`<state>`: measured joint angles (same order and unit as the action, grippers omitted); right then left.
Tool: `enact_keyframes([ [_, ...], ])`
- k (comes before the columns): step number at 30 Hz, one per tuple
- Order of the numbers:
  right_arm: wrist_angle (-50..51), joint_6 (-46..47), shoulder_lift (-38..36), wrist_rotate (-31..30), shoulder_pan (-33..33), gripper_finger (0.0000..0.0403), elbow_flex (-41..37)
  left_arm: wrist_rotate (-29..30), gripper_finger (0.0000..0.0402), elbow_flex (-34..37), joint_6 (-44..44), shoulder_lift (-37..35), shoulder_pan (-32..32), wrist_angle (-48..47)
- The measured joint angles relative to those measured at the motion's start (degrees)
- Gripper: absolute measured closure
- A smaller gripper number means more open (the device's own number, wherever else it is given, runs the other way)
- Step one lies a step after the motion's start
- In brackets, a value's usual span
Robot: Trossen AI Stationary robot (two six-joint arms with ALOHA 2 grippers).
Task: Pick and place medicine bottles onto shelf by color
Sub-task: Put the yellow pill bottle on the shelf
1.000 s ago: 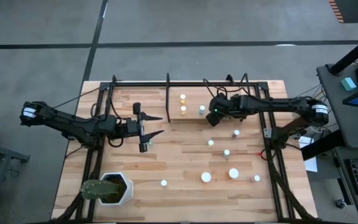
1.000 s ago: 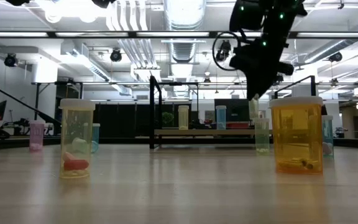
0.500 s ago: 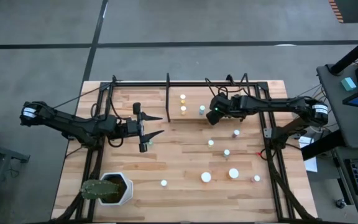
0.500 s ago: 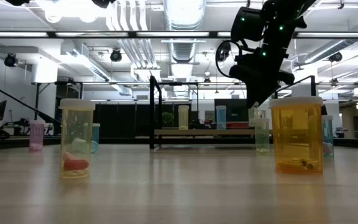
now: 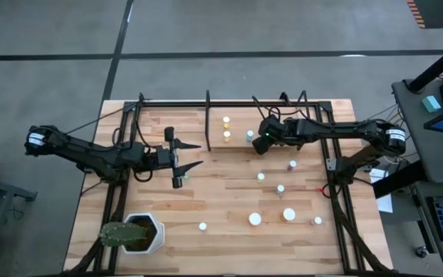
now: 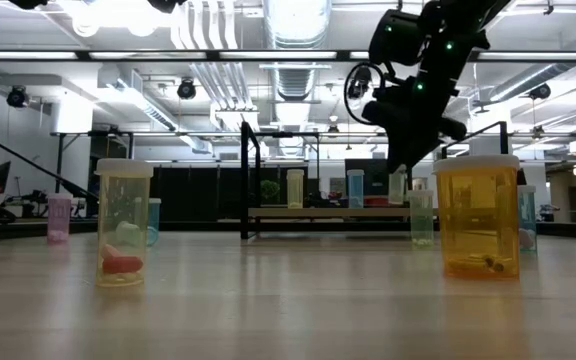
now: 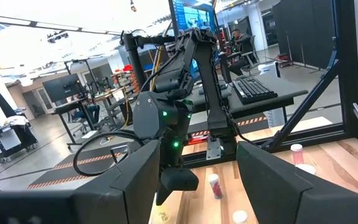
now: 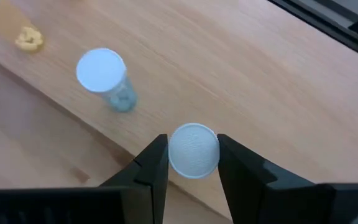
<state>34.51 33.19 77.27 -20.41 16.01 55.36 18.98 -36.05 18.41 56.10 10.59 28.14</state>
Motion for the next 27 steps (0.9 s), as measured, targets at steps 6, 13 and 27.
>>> enact_keyframes([
  [6,-0.2,-2.2,3.5,1.3,-0.1,0.0293,2.2,0.0,0.0203,0.0,0.0,0.0,0.0,0.2],
  [13,3.2,-3.0,5.4,0.9,-0.1,0.0293,5.0,0.0,0.0203,0.0,0.0,0.0,0.0,0.1],
  [27,2.9,-3.7,5.3,0.8,0.3,0.0284,5.0,0.1,0.0203,0.0,0.0,0.0,0.0,-0.2],
])
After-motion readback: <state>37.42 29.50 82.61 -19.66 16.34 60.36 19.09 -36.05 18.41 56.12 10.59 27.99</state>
